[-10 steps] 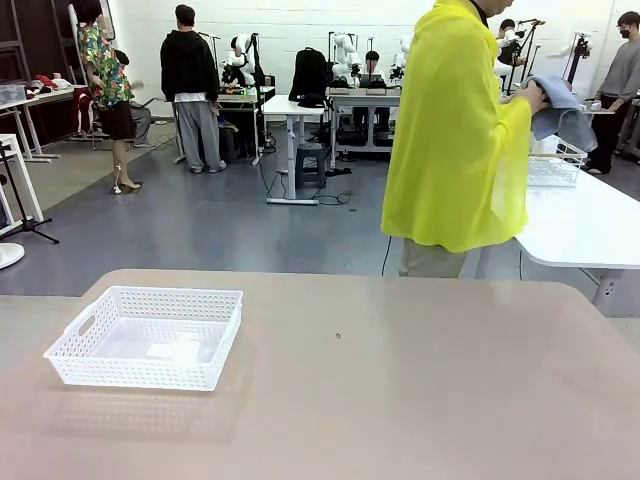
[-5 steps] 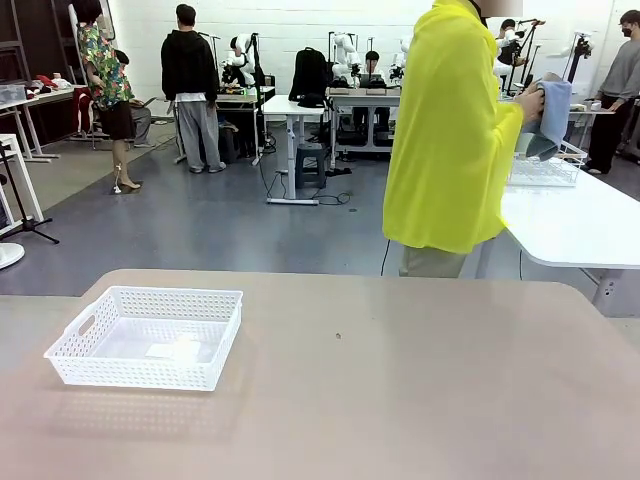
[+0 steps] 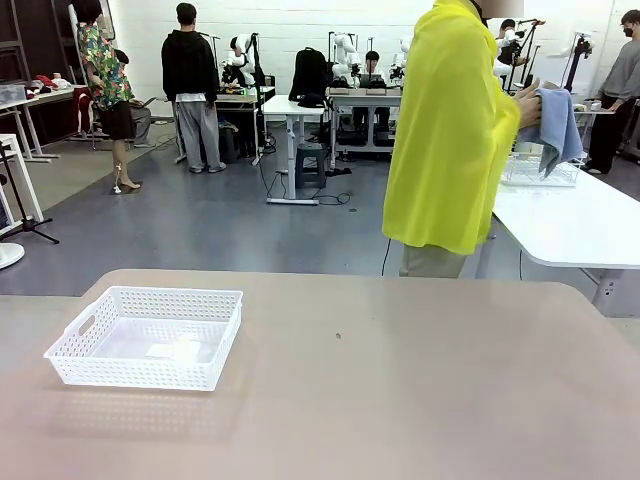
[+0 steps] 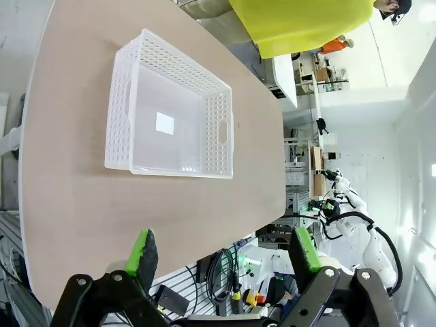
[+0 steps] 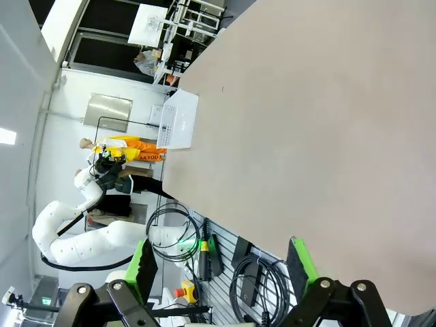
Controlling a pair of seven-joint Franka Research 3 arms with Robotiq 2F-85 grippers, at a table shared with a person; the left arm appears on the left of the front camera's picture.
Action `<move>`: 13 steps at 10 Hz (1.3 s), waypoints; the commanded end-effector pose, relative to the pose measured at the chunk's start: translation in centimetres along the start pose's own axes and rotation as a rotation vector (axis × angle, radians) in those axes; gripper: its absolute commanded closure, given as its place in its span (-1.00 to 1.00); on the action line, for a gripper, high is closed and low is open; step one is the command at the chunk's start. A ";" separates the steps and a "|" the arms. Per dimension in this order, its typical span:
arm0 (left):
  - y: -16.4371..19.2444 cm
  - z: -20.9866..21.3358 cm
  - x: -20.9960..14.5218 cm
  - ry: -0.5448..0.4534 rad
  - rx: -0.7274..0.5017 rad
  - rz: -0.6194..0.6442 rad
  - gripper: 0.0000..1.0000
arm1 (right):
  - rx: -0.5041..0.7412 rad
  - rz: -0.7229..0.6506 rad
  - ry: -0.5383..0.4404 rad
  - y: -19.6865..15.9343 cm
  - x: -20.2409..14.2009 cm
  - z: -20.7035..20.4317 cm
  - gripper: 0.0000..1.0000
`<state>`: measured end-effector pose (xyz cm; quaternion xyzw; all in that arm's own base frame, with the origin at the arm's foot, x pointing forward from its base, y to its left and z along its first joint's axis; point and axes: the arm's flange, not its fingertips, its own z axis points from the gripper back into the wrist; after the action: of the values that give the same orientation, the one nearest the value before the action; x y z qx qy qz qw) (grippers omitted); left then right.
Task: Clean and organize the cups into the basket.
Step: Pick up the Organizing basket and move it to the center of the table, then pick up the Reusable plastic cup from the right side of the table and place it inside the Organizing basket.
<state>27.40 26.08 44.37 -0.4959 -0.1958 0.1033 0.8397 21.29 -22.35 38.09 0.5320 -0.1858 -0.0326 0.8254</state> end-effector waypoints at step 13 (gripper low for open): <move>0.1 0.2 0.0 -0.012 -0.017 -0.010 -1.00 | 0.017 0.019 -0.013 0.1 0.2 0.3 -1.00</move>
<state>27.28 26.14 44.36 -0.4964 -0.1951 0.1046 0.8394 21.14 -22.37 38.23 0.5295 -0.1832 -0.0315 0.8277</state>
